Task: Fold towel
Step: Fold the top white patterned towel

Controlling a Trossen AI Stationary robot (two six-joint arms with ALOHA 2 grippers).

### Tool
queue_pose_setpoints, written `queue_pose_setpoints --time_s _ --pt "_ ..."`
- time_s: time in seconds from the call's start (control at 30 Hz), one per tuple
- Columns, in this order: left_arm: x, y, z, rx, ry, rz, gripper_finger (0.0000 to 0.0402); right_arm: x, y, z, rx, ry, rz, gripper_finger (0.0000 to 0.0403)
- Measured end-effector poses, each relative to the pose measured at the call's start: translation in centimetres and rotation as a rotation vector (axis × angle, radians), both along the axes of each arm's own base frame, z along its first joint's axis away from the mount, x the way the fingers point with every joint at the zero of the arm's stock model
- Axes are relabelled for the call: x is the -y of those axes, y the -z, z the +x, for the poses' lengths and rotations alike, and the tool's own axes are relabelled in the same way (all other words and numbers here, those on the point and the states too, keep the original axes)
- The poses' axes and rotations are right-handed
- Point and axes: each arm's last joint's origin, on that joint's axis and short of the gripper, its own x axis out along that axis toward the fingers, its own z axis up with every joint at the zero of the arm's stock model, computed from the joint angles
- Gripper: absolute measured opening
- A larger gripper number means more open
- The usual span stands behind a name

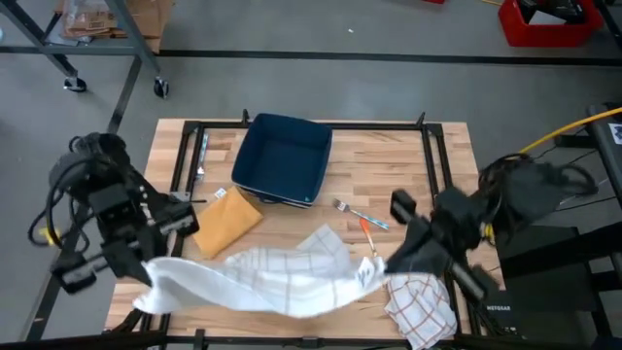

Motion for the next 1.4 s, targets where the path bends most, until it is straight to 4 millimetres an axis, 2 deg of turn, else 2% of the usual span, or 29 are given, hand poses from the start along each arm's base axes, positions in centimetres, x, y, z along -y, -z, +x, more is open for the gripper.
queue_pose_setpoints --time_s 0.2,0.5,0.73,0.87,1.0,1.13,1.27,1.4 --pt "3.3 1.3 0.3 -0.088 -0.115 0.001 0.0 -3.1 1.3 0.3 -0.027 -0.029 -0.044 0.0" --pt "8.9 3.6 1.5 -0.165 -0.158 -0.055 0.0 -6.6 2.8 0.0 -0.068 -0.025 -0.074 0.0" --pt "12.8 6.0 2.2 -0.249 -0.2 -0.13 0.0 -8.7 3.0 -2.0 -0.104 -0.07 -0.018 0.0" --pt "14.9 7.9 2.7 -0.341 -0.254 -0.161 0.0 -9.7 3.1 -3.3 -0.139 -0.097 0.026 0.0" --pt "16.9 10.2 3.6 -0.404 -0.257 -0.165 0.0 -10.2 3.4 -4.4 -0.163 -0.069 0.01 0.0" --pt "18.2 11.9 4.4 -0.438 -0.327 -0.147 0.0 -10.3 4.1 -4.8 -0.198 0.032 -0.05 0.0" --pt "18.7 13.7 4.6 -0.489 -0.484 -0.067 0.0 -9.9 5.1 -4.8 -0.24 0.14 -0.147 0.0" --pt "18.6 15.1 3.7 -0.538 -0.695 0.012 0.0 -9.1 6.0 -4.4 -0.269 0.302 -0.249 0.0"
